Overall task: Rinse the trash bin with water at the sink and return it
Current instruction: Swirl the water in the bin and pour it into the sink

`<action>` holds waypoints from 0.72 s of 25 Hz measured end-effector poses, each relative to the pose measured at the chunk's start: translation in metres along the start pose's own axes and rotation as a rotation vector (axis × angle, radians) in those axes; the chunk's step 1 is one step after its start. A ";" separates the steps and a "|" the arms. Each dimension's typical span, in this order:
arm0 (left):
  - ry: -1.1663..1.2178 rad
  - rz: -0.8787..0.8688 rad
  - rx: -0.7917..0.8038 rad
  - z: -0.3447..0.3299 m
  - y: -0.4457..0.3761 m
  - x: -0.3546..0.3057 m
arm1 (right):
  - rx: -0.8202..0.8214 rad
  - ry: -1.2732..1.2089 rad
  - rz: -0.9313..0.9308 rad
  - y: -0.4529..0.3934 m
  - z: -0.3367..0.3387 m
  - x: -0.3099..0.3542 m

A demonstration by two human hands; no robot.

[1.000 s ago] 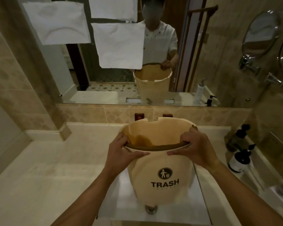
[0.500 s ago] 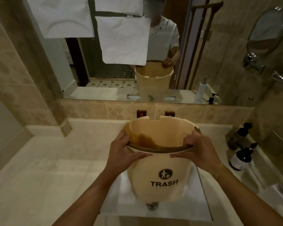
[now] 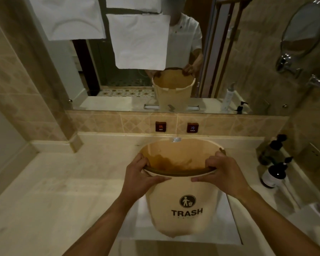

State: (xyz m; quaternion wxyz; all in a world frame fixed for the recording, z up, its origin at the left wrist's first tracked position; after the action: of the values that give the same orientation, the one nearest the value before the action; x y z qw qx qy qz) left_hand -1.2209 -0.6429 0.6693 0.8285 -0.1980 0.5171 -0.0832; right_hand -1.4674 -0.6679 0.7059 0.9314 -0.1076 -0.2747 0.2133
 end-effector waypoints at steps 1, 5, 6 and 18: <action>0.023 0.029 0.003 -0.001 0.005 0.004 | 0.039 0.024 0.001 0.000 -0.002 0.003; 0.066 0.075 -0.064 0.014 0.009 0.015 | 0.010 0.073 0.126 -0.013 0.000 0.025; 0.081 0.091 -0.078 0.016 0.005 0.015 | 0.006 0.070 0.120 -0.017 0.002 0.027; 0.225 0.145 -0.061 -0.001 0.014 0.028 | 0.228 0.172 -0.003 -0.015 0.003 0.030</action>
State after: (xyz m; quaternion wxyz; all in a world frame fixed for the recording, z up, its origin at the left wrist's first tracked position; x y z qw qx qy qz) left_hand -1.2101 -0.6403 0.6399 0.7628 -0.1744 0.6220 -0.0290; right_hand -1.4418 -0.6670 0.7273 0.9580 -0.0186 -0.1679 0.2315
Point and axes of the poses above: each hand's wrist, its own y-axis away from the middle knuckle, its own z-axis out of the back of the hand, x = y × z, the point moved 7 cm from there along -y, towards the middle knuckle
